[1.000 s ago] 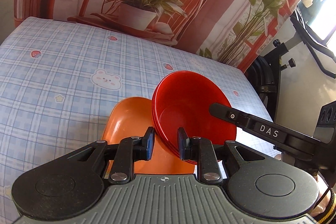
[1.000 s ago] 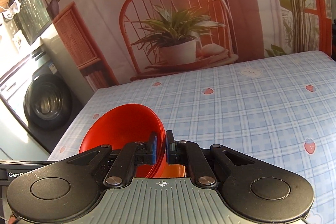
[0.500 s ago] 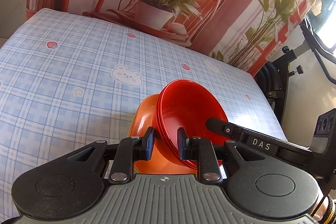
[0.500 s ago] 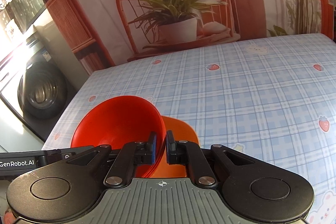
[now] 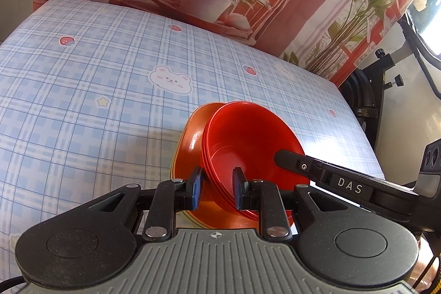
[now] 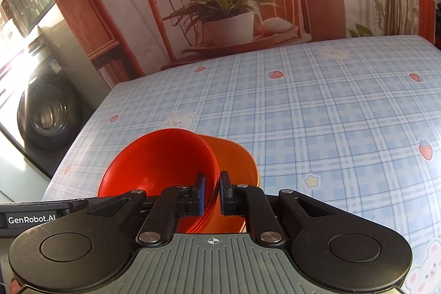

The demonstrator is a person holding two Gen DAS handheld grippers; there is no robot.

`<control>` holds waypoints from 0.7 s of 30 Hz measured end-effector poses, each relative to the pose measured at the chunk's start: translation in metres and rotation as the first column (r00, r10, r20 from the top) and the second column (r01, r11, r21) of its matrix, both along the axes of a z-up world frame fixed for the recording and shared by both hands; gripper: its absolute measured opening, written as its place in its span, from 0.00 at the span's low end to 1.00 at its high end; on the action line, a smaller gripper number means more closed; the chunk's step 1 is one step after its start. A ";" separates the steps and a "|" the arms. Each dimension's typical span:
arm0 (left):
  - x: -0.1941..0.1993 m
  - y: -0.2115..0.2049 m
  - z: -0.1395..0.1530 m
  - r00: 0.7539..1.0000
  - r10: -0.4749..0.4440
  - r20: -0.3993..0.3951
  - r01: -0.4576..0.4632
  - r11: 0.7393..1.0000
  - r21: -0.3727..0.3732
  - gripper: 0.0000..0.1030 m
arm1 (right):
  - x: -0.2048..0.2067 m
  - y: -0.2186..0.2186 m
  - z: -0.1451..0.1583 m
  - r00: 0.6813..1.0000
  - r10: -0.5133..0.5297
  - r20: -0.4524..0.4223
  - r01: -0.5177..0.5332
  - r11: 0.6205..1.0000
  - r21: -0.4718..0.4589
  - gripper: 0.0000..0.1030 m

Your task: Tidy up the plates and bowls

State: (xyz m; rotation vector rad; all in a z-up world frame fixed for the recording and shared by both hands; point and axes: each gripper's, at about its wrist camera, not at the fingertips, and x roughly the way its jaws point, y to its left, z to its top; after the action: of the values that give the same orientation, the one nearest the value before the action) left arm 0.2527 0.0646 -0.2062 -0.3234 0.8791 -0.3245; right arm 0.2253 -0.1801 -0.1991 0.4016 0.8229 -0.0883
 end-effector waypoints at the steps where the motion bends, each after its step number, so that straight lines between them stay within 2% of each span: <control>1: 0.001 0.000 -0.001 1.000 -0.001 -0.004 0.001 1.000 0.001 0.23 | 0.000 0.000 -0.001 1.000 0.000 -0.002 0.000 1.000 0.002 0.10; 14: 0.003 -0.006 -0.005 1.000 -0.006 -0.003 0.006 0.999 0.041 0.23 | -0.002 0.000 -0.004 1.000 -0.002 -0.003 0.002 1.000 0.006 0.11; 18: 0.003 -0.008 -0.004 1.000 -0.007 -0.002 0.007 0.998 0.066 0.23 | -0.002 0.003 0.000 1.000 0.000 0.003 0.000 1.000 -0.010 0.19; 21: 0.003 -0.009 -0.003 1.000 -0.005 0.006 0.005 0.996 0.089 0.23 | -0.003 0.004 0.004 1.000 0.006 0.015 -0.006 1.000 -0.026 0.21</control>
State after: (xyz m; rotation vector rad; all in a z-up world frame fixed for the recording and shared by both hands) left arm 0.2556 0.0559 -0.2087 -0.2371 0.8854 -0.2899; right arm 0.2218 -0.1756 -0.1949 0.3749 0.8070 -0.0898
